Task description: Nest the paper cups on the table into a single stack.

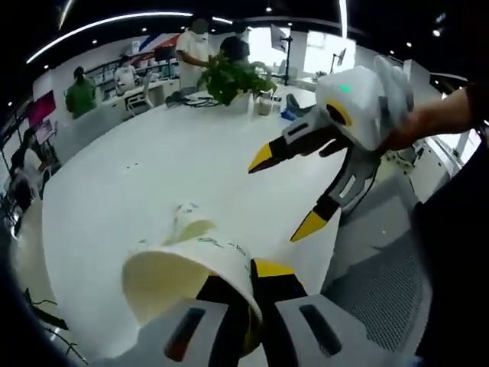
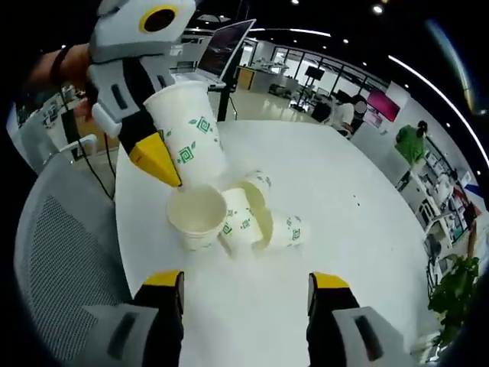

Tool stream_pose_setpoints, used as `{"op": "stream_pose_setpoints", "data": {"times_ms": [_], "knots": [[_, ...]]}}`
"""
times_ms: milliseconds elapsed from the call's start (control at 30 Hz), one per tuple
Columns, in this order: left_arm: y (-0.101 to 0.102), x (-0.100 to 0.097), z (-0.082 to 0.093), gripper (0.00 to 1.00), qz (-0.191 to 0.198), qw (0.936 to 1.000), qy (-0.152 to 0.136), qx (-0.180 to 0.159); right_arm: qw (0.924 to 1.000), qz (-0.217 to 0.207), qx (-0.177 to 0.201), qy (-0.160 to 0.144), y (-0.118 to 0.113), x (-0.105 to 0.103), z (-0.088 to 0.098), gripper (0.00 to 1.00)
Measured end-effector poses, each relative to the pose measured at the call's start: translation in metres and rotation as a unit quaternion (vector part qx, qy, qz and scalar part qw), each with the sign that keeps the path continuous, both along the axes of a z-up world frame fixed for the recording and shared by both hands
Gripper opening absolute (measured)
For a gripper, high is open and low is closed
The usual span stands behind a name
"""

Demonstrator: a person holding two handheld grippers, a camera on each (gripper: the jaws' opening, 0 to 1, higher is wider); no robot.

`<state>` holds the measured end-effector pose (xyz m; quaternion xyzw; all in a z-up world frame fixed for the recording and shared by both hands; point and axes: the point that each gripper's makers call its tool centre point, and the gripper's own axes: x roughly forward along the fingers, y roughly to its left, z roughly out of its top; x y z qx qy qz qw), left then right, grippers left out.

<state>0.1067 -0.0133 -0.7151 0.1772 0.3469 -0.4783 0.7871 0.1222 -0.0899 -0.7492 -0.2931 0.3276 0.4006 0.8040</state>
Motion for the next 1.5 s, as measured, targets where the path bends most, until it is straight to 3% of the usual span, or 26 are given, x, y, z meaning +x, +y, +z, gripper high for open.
{"op": "stream_pose_setpoints", "data": {"times_ms": [200, 267, 500, 800, 1500], "knots": [[-0.002, 0.0, -0.012, 0.0, -0.035, 0.9981, -0.004, 0.05, 0.9999, -0.011, -0.001, 0.005, -0.01, -0.004, -0.003, 0.65], [-0.003, -0.001, -0.015, 0.0, -0.052, 0.9956, -0.012, 0.077, 0.9999, -0.014, -0.002, 0.007, -0.014, -0.006, -0.004, 0.65], [-0.007, -0.003, -0.023, 0.0, -0.091, 0.9885, -0.007, 0.121, 0.9997, -0.022, -0.001, 0.01, -0.02, -0.008, -0.007, 0.64], [-0.009, -0.003, -0.035, 0.0, -0.107, 0.9829, 0.009, 0.149, 0.9995, -0.028, 0.004, 0.016, -0.027, -0.013, -0.009, 0.63], [-0.009, -0.004, -0.043, 0.0, -0.131, 0.9747, 0.022, 0.18, 0.9989, -0.041, 0.013, 0.021, -0.037, -0.009, -0.011, 0.63]]}}
